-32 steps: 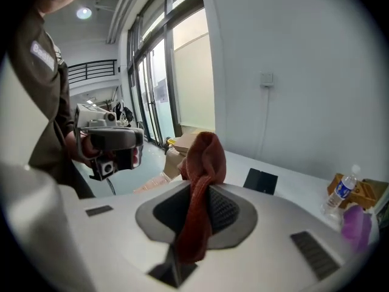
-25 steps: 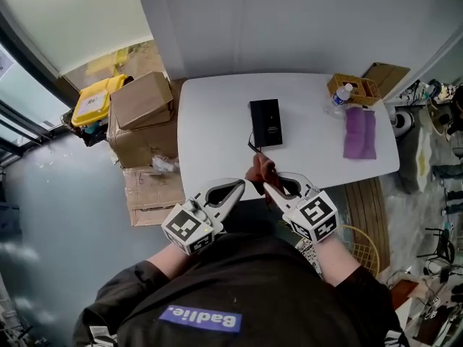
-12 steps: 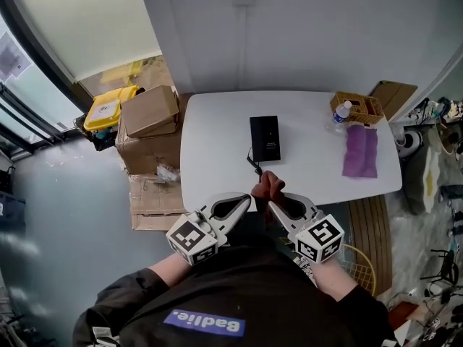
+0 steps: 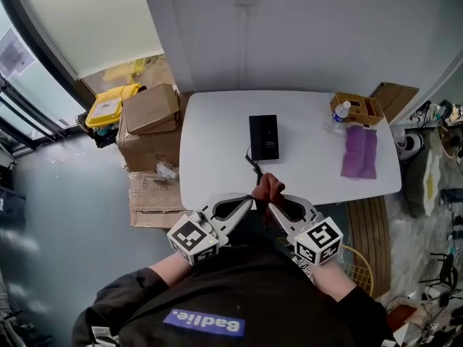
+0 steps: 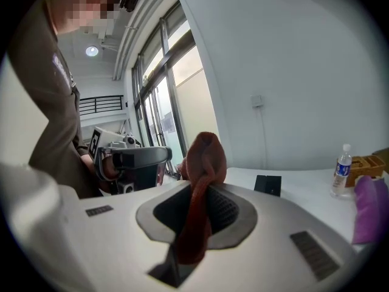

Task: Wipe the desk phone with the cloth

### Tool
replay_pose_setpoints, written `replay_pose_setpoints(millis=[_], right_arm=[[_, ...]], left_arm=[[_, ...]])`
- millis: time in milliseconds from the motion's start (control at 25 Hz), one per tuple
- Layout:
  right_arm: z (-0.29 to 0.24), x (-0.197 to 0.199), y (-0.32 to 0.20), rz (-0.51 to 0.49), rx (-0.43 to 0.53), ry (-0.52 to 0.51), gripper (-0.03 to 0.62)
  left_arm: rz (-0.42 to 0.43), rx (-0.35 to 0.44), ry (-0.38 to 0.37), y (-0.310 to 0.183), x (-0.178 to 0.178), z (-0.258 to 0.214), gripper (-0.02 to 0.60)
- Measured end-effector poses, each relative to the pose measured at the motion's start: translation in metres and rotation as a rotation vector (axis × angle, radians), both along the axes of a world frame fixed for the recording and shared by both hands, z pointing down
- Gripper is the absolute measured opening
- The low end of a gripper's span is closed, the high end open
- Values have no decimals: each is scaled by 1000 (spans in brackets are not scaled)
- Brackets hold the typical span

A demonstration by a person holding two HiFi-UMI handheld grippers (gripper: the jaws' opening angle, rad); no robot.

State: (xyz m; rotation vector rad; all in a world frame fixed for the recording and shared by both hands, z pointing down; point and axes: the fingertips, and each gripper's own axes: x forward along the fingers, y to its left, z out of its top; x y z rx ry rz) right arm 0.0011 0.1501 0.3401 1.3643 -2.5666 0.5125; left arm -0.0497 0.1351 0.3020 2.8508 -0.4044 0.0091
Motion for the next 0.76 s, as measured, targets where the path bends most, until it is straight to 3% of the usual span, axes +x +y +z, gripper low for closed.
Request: replay_pose_setpoints(millis=[760], right_arm=[[3, 1, 12, 7, -12, 17, 69]], left_arm=[[31, 13, 17, 10, 1, -4, 15]])
